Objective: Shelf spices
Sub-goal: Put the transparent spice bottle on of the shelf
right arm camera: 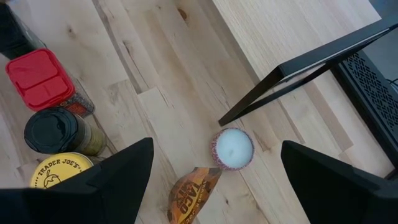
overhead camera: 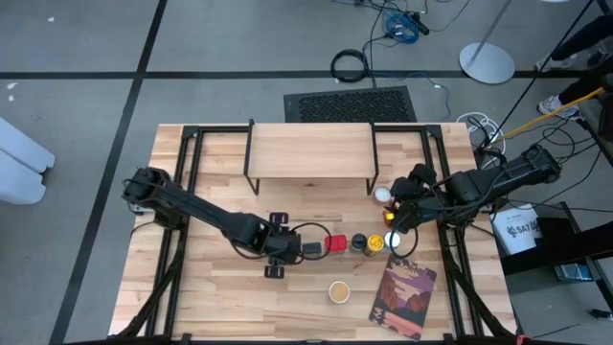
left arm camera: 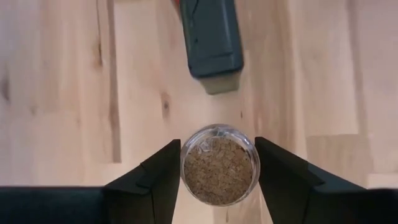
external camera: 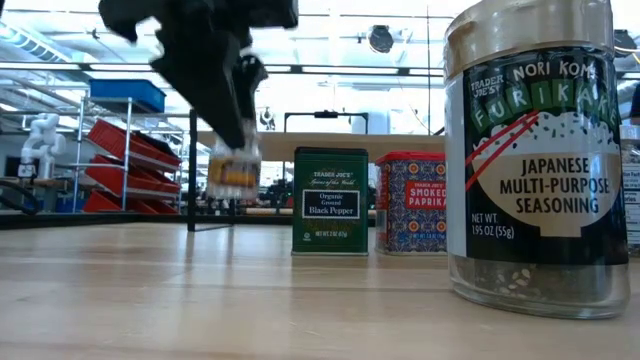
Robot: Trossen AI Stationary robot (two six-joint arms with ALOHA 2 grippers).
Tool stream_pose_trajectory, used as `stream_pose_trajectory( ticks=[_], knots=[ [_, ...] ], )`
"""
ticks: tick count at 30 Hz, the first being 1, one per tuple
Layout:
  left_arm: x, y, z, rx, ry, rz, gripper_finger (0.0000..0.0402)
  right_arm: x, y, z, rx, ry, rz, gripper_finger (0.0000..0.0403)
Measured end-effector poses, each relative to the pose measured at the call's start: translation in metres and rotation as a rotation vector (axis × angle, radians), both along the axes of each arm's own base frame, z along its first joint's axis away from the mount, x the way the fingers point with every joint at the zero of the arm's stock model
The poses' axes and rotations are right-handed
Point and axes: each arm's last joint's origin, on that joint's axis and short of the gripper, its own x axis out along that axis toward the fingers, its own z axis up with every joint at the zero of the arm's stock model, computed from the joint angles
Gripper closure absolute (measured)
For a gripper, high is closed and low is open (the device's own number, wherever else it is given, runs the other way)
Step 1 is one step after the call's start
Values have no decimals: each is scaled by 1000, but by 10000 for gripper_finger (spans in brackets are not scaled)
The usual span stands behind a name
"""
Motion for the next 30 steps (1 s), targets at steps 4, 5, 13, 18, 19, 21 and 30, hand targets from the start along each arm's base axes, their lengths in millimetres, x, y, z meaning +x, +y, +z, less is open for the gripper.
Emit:
stream_pose_trajectory(
  ticks=[4,5,13,18,19,21,30],
  knots=[
    [-4,5,26,4,-34,-22,209,0,0,0,0,0,0,62],
    [-5,6,33,5,-42,-25,209,0,0,0,0,-1,0,62],
    [-17,27,88,85,-124,-45,209,1,0,0,3,-12,3,62],
    [-25,48,117,151,-150,-48,209,2,1,1,2,-17,9,62],
    [-27,52,123,161,-156,-52,209,2,1,1,3,-20,11,62],
    [-31,61,130,196,-140,-64,209,3,1,1,3,-26,15,62],
    [-41,111,147,353,-71,-87,209,4,2,2,6,-39,20,62]
  ],
)
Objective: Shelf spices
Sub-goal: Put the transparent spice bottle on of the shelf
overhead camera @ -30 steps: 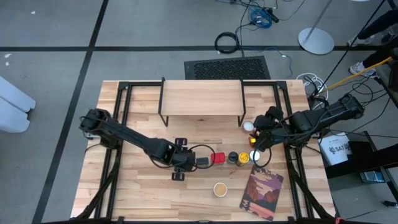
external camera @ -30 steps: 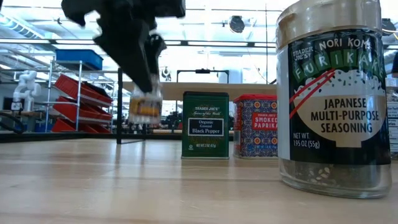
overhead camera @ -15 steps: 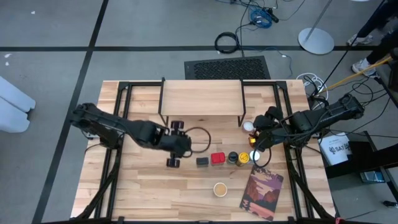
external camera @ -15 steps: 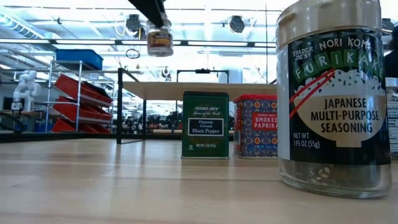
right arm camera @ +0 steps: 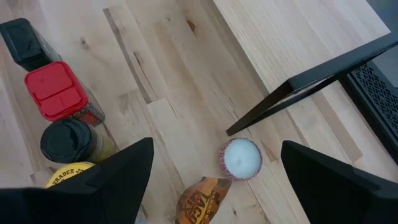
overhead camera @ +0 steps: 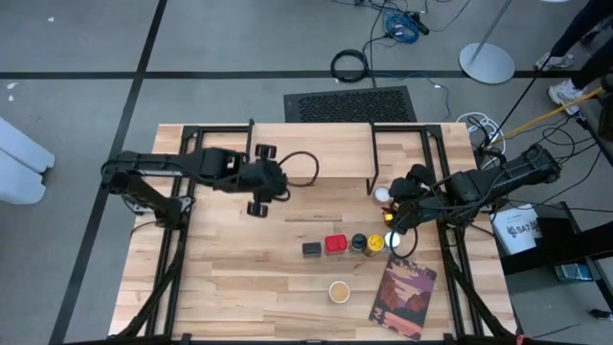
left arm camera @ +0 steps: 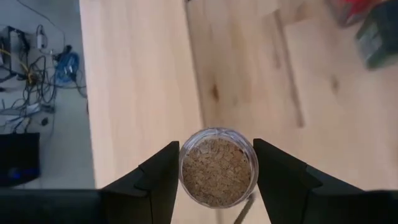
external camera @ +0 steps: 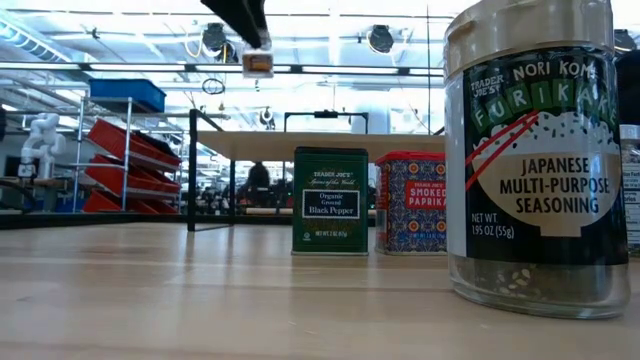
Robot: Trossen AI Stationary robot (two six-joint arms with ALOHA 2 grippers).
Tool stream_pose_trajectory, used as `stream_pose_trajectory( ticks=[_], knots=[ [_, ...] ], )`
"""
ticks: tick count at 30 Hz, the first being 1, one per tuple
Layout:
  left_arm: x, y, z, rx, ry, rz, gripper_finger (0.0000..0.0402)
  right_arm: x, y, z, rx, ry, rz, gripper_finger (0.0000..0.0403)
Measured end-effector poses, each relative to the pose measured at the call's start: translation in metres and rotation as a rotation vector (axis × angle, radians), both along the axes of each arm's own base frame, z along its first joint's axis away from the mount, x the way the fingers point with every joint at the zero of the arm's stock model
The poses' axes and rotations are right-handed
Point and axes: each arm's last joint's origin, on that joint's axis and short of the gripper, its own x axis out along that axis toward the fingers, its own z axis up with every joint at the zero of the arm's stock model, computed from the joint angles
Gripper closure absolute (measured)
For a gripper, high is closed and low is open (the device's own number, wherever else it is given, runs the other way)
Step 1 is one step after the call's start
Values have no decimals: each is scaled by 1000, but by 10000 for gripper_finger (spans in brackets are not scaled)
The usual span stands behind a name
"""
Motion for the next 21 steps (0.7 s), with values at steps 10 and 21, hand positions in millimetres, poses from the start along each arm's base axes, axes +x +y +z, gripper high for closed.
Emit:
stream_pose_trajectory(
  ticks=[10,21],
  knots=[
    [-6,48,-1,-8,76,-33,209,2,0,1,-9,-27,-7,62],
    [-18,99,-2,-111,61,-40,209,3,-2,2,-42,-42,-13,62]
  ],
)
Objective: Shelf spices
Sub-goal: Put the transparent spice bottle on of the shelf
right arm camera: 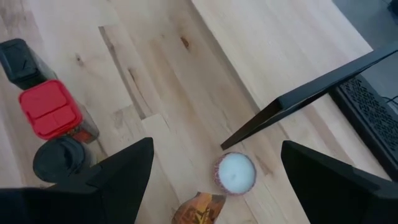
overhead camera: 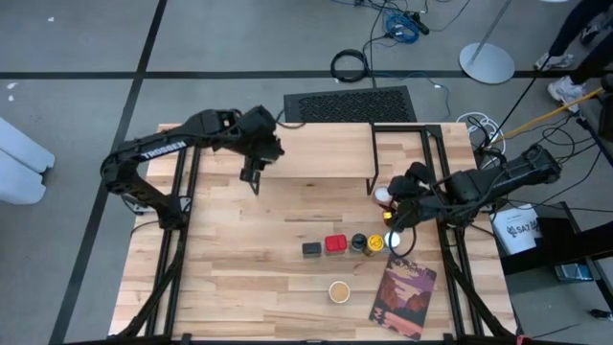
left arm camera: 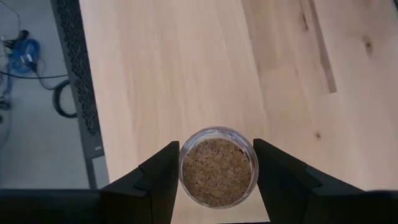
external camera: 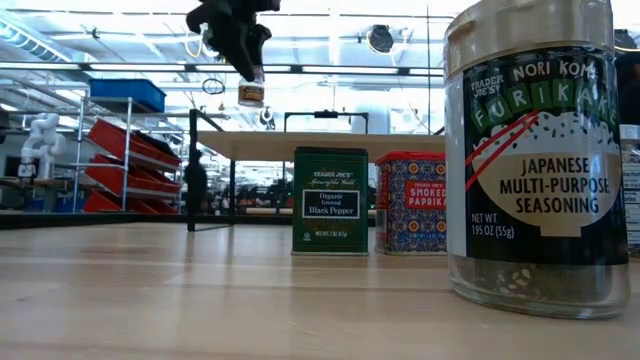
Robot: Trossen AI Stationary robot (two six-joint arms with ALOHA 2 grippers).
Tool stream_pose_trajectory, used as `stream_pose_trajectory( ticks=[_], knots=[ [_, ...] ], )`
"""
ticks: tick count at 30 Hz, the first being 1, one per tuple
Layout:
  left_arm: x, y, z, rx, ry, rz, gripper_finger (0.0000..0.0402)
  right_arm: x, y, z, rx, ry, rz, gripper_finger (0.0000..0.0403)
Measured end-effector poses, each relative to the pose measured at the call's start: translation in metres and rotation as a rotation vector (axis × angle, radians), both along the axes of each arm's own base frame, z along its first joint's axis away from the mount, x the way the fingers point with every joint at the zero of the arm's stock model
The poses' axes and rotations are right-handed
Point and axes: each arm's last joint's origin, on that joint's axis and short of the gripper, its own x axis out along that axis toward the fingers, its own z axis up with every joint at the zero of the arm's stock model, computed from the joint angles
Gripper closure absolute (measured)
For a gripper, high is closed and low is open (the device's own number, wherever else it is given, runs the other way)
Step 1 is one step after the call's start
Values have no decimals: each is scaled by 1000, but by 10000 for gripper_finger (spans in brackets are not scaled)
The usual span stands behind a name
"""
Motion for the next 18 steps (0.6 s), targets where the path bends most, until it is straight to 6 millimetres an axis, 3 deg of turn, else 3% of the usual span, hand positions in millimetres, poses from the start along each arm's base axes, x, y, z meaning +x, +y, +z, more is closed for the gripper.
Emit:
stream_pose_trajectory(
  ticks=[7,18],
  knots=[
    [-9,22,0,-65,-28,-32,209,4,-5,1,-1,-25,-18,62],
    [-10,33,-6,-89,-21,-61,209,17,-13,8,-44,-90,30,62]
  ],
)
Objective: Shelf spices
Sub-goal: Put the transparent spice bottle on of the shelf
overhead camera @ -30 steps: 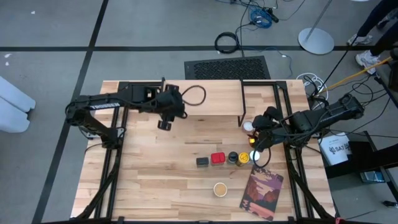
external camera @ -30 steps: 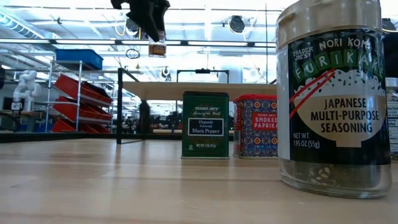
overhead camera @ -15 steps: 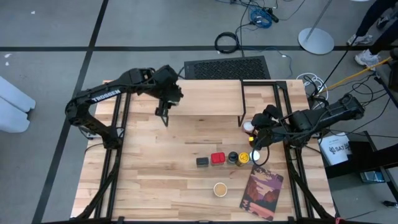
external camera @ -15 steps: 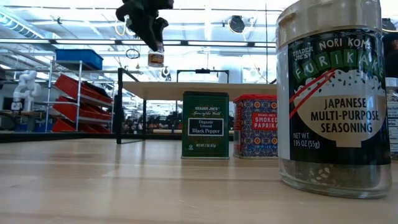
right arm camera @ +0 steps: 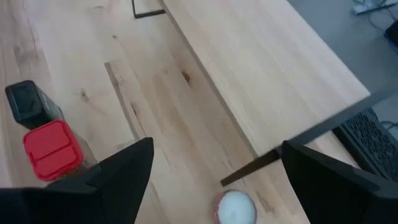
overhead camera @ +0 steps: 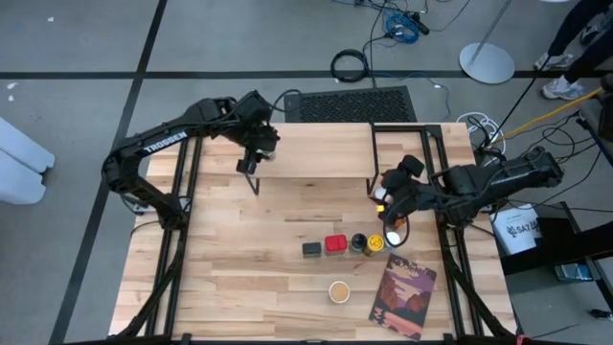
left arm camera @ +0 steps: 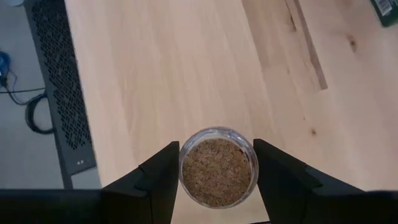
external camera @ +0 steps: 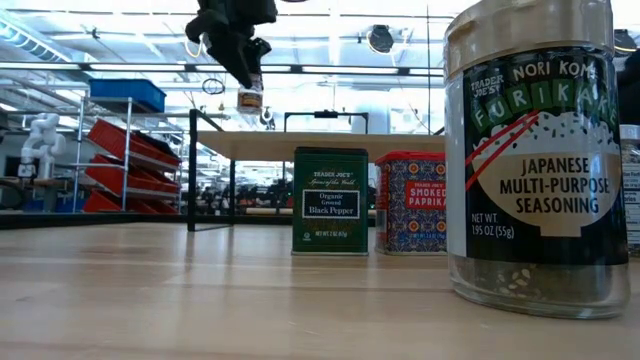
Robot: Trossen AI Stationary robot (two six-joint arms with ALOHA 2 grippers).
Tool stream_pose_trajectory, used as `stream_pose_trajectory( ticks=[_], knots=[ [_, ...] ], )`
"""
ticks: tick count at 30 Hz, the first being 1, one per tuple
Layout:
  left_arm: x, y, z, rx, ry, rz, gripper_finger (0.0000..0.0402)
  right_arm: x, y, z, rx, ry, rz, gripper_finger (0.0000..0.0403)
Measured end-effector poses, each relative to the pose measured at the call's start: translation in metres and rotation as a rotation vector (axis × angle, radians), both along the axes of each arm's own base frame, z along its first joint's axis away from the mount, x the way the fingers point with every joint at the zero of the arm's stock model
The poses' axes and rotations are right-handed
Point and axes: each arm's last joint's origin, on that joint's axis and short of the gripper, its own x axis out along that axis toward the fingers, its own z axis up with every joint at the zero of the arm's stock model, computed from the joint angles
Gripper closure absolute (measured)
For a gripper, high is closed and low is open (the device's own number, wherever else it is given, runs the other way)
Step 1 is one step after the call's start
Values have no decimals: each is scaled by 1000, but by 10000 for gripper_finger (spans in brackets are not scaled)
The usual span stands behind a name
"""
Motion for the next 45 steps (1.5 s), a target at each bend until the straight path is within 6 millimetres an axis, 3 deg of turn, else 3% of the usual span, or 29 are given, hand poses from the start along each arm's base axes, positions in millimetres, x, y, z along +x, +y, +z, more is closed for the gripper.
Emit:
stream_pose_trajectory(
  ticks=[5,16,34,45],
  knots=[
    [0,0,-16,-30,53,5,209,4,-5,2,-27,-11,16,62],
    [0,-5,-31,-45,101,-26,209,12,-15,8,-91,-44,46,62],
    [1,-6,-31,-39,99,-36,209,18,-34,14,-186,-49,51,62],
    [0,-3,-31,-73,70,-43,209,20,-33,15,-168,-79,64,62]
  ],
)
